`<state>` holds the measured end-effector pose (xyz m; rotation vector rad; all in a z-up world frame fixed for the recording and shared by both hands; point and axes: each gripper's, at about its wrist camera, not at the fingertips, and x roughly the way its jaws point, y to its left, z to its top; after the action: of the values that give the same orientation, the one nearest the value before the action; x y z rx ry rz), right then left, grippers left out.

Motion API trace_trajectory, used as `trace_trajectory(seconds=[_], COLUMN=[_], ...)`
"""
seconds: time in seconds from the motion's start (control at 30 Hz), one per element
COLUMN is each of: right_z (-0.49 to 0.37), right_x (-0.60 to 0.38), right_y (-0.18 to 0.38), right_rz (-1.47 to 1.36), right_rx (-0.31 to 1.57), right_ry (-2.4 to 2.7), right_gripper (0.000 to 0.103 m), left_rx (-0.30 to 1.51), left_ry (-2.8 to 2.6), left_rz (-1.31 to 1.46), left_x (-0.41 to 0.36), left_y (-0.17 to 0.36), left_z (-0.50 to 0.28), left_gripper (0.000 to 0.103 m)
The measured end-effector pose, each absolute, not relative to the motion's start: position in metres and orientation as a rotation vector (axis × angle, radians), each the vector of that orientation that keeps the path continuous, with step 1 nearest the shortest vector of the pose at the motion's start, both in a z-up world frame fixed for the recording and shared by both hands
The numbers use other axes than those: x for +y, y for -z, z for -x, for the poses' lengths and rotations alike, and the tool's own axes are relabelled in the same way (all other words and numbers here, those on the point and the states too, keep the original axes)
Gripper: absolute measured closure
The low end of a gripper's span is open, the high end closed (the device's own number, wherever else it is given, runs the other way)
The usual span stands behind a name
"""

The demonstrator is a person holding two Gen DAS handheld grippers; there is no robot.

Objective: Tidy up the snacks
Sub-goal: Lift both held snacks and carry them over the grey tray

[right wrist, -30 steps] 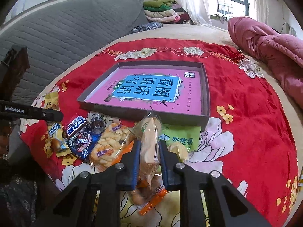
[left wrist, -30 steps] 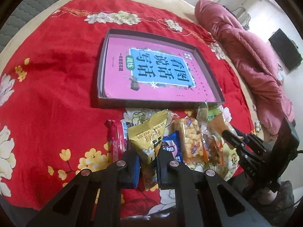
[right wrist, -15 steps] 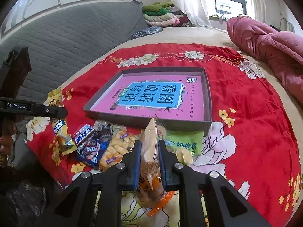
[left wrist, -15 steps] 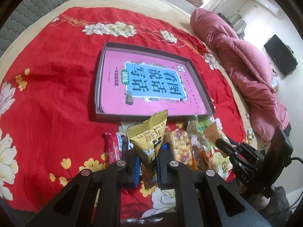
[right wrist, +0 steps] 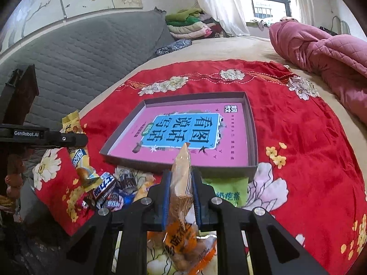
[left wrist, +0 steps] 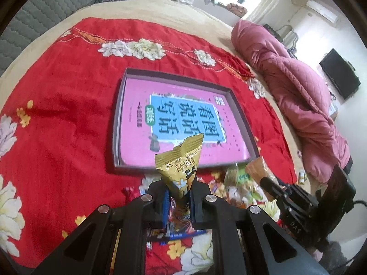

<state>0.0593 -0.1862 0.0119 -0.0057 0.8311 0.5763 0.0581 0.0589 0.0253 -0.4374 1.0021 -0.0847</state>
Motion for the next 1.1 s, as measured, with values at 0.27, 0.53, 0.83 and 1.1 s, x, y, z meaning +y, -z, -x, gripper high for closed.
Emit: trace_trajectory(seconds=[0.27,0.53,0.83,1.1], right_z=[-0.076,-0.097,-0.111,-0.124], right_x=[-0.186,-0.191,-0.184,-0.178], right_y=[-0.012,-0.006,-0.007,0.000], right_rz=[-0.020,-0.061,-0.010,-0.004], right_rx=[0.824,0.827,0.802,0.822], right_ry=[-0.538,-0.471,-0.421,-0.390], right_gripper=[0.085,0.085,0.085,0.085], left_rx=[0.975,0.958,0.961,0.961], left_ry=[0.076,0.033,0.011,-0.003], left_rz=[0.434,0.432,0.426,0.439], left_x=[0.060,0.063,0.066,0.075], left_y=[-0.030,-0.024,-0.012,0.000], left_z=[-0.086,-0.109,-0.123,-0.133], left_gripper=[0.090,0.090,0.090,0.090])
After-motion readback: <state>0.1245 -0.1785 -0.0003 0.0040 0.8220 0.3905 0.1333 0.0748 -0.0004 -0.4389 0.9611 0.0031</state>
